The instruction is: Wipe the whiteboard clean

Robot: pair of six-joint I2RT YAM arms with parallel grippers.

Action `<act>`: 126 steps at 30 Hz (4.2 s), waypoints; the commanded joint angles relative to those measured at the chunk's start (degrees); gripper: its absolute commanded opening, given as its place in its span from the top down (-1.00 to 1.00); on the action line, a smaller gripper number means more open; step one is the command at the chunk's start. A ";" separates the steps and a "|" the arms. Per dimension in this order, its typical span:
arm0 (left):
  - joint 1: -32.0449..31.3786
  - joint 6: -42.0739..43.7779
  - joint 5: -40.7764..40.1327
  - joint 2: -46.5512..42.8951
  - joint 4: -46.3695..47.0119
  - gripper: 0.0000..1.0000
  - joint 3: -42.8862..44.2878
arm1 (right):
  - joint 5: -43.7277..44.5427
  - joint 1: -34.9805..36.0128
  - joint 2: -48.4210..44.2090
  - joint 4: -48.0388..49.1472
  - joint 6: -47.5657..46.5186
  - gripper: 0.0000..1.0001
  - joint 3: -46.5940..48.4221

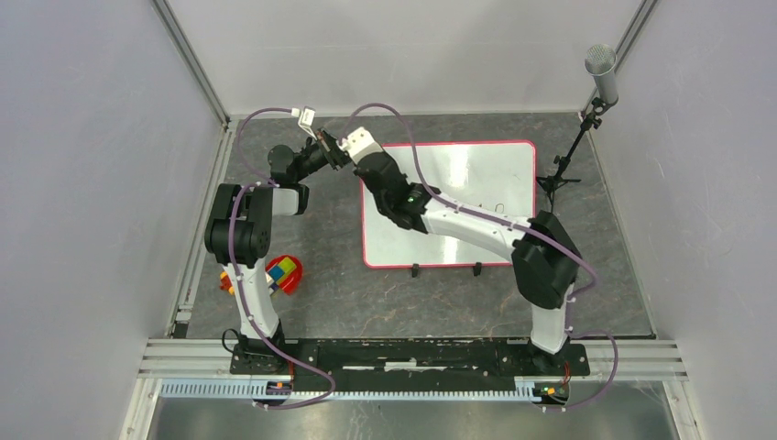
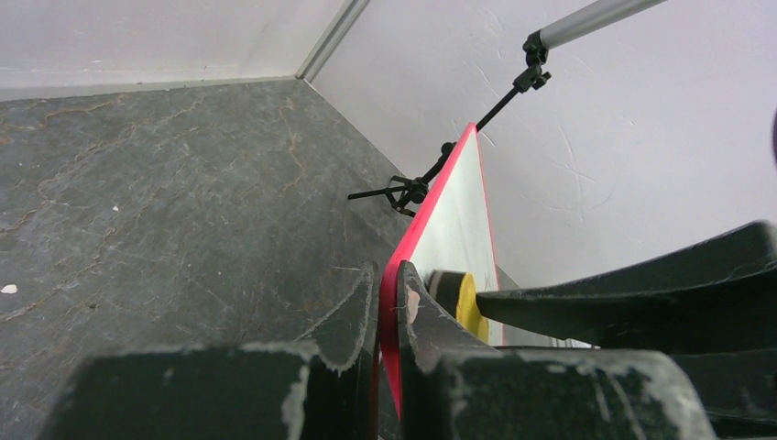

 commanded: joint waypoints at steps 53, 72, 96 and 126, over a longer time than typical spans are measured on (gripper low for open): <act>-1.39 6.90 1.30 -5.22 -2.95 0.95 -0.39 | 13.51 1.22 -20.15 23.26 17.90 0.64 -45.46; -2.00 8.77 1.42 -5.38 -5.52 0.95 0.32 | 17.05 3.30 -17.08 25.13 21.20 0.63 -41.29; -2.18 9.98 1.28 -5.99 -6.44 0.95 -0.31 | 19.61 9.22 -10.76 23.56 16.47 0.63 -30.80; -2.27 10.71 1.30 -6.49 -7.15 0.95 -0.48 | 15.69 5.52 -16.67 18.68 23.44 0.62 -38.37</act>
